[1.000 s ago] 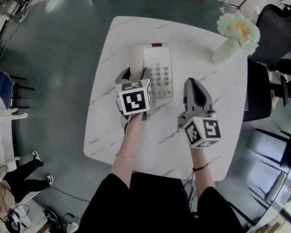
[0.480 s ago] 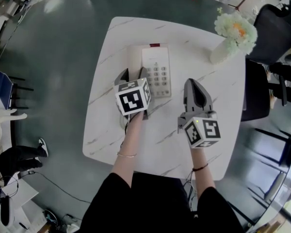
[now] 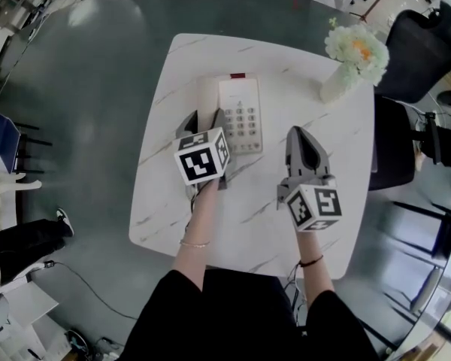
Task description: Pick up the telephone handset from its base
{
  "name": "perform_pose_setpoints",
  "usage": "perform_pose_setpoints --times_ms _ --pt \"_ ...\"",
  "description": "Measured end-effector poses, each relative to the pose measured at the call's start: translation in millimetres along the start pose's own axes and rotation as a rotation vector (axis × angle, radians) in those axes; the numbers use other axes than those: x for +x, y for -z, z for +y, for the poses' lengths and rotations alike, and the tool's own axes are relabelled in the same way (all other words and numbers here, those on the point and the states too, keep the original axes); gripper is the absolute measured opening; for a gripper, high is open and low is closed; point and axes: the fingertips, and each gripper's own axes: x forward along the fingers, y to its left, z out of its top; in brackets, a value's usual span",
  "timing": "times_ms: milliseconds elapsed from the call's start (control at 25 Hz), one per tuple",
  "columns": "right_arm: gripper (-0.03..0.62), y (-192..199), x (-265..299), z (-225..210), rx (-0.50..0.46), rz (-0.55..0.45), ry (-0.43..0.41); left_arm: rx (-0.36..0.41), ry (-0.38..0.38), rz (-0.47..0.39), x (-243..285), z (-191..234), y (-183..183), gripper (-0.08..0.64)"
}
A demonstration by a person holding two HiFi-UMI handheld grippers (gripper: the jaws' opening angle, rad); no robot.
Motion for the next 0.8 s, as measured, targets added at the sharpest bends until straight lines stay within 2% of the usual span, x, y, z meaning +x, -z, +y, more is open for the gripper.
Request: perform_pose_setpoints --times_ms 440,800 --pt "-0.008 -18.5 -15.4 3.1 -0.015 -0.021 -0.002 -0.007 0.052 -0.076 -37.1 -9.6 -16.9 0.206" --pt "-0.008 -39.5 -26.5 14.3 -0.033 -0.032 -0.055 -0.016 0.088 -0.146 -83.7 -18.5 -36.2 0.206"
